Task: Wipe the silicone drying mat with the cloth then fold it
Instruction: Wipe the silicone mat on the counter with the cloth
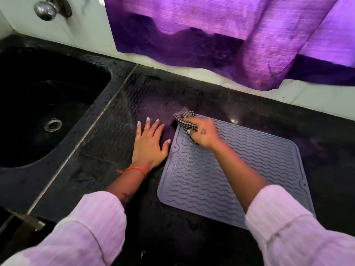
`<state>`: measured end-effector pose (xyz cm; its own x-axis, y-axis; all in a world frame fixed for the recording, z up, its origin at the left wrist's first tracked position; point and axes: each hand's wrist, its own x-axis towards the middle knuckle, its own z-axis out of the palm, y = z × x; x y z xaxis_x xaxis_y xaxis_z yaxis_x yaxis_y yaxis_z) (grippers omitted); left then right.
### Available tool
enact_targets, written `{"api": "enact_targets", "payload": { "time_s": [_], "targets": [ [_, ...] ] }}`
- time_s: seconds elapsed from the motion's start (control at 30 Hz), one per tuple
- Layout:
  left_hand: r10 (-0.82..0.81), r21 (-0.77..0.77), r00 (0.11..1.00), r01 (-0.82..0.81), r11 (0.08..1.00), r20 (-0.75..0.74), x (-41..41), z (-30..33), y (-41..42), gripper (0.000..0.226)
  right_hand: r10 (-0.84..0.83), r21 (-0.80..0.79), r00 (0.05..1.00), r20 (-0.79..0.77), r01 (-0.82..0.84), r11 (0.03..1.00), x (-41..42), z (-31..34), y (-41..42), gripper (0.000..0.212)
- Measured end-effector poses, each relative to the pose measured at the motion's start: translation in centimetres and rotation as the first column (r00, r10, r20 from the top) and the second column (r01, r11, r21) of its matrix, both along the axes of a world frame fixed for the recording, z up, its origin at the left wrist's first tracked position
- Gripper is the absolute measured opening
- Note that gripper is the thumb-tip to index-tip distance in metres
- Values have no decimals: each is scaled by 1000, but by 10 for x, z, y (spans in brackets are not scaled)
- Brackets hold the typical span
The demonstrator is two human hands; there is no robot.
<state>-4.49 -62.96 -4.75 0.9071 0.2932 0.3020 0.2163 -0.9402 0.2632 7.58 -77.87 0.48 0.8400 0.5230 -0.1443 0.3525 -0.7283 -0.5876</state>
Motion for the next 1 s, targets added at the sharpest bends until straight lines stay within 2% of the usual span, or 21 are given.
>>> {"api": "enact_targets", "payload": {
  "time_s": [0.03,0.1,0.23,0.3,0.4,0.57,0.73,0.87,0.93,1.0],
  "targets": [
    [1,-2,1000,-1,1000,0,0,0,0,68,54,-102,995,84,-46,994,-4,-3,4,56],
    [-1,-8,1000,1,1000,-1,0,1,0,68,109,-188,981,161,-78,979,-4,2,7,56],
    [-5,-7,1000,5,1000,19,-1,1,0,63,238,-290,959,156,-186,939,-2,14,4,53],
    [-2,-18,1000,3,1000,27,0,1,0,62,310,-362,924,222,-217,906,-29,5,-2,57],
    [-1,-26,1000,2,1000,21,1,2,-1,63,272,-353,904,331,-149,924,-57,-8,-11,64],
    [-1,-33,1000,2,999,31,-2,3,-1,63,332,-390,926,179,-243,888,-39,15,-4,58],
    [1,-52,999,1,999,33,0,3,-2,63,297,-350,906,302,-184,918,-72,2,-16,60],
    [-2,-64,999,4,998,33,-1,4,-2,63,331,-299,926,179,-269,915,-52,13,-13,54],
    [2,-64,999,0,998,38,-2,4,-2,62,313,-152,949,27,-306,940,-45,19,-22,48],
    [5,-63,999,-2,998,46,-2,5,-2,62,263,109,929,-259,-243,964,-45,23,-39,45]
  ]
}}
